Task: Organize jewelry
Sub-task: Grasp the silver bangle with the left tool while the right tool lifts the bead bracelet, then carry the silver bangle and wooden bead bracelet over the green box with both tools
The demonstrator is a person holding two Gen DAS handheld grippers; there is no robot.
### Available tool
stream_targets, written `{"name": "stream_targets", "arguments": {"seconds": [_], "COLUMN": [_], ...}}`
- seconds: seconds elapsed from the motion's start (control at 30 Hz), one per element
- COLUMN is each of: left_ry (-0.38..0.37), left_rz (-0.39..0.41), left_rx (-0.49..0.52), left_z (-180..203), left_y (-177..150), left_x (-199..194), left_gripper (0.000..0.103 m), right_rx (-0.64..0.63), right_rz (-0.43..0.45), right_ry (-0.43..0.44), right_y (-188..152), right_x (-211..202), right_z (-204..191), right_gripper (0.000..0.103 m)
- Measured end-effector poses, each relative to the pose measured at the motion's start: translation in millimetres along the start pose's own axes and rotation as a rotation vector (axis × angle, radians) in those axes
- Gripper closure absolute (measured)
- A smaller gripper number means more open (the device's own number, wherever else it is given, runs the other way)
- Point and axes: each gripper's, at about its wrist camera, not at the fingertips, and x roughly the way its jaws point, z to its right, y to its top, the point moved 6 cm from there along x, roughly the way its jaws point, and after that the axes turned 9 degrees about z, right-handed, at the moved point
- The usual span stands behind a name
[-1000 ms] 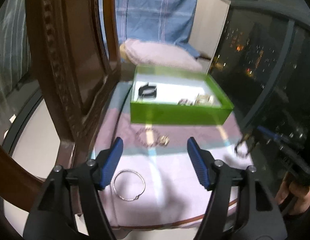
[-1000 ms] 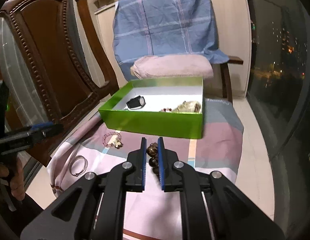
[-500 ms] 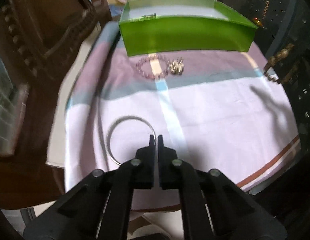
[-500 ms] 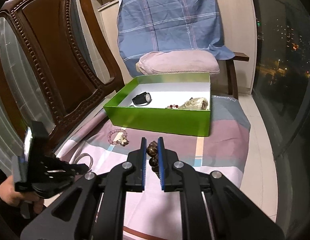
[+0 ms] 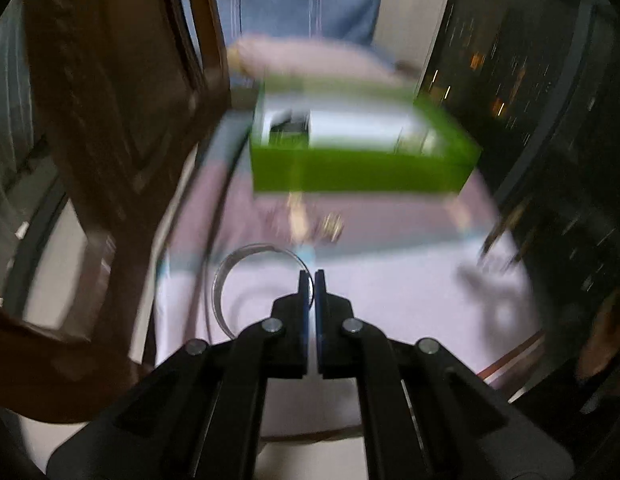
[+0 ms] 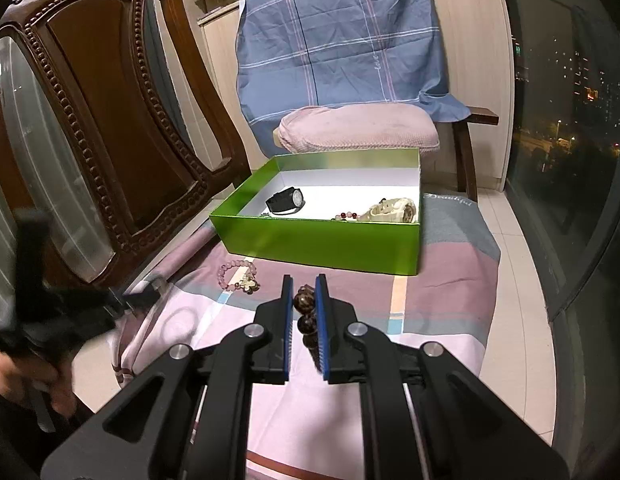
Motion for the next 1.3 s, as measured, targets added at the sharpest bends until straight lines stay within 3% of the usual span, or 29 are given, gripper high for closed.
{"name": "stream_targets", "arguments": {"seconds": [0.1,0.23,0.63,1.3], "left_ry": [-0.090,-0.116,-0.103,-0.093], "left_rz": [0.146,0.232,0.196,0.176], "left_rx": [-0.041,-0.047,0.008,0.010], "left_z": [0,4,23,22], "left_y": [25,36,30,32], "left_x": [-30,-50,-36,-32], "left_gripper": [0.101,0.101,0.100,0.100], "right_rx": [0.002,-0.004,-0.005,-0.007], "right_rz": [0.010,0.025,0.018,0.015], "right_ry": [0.004,0.012,0.012,0.019], "right_y": [1,3,2,1], "right_x": [-2,-5,-1,0], "right_z": [-1,-5,-6,-9], "right_gripper": [0.092,0.092,0.092,0.092]}}
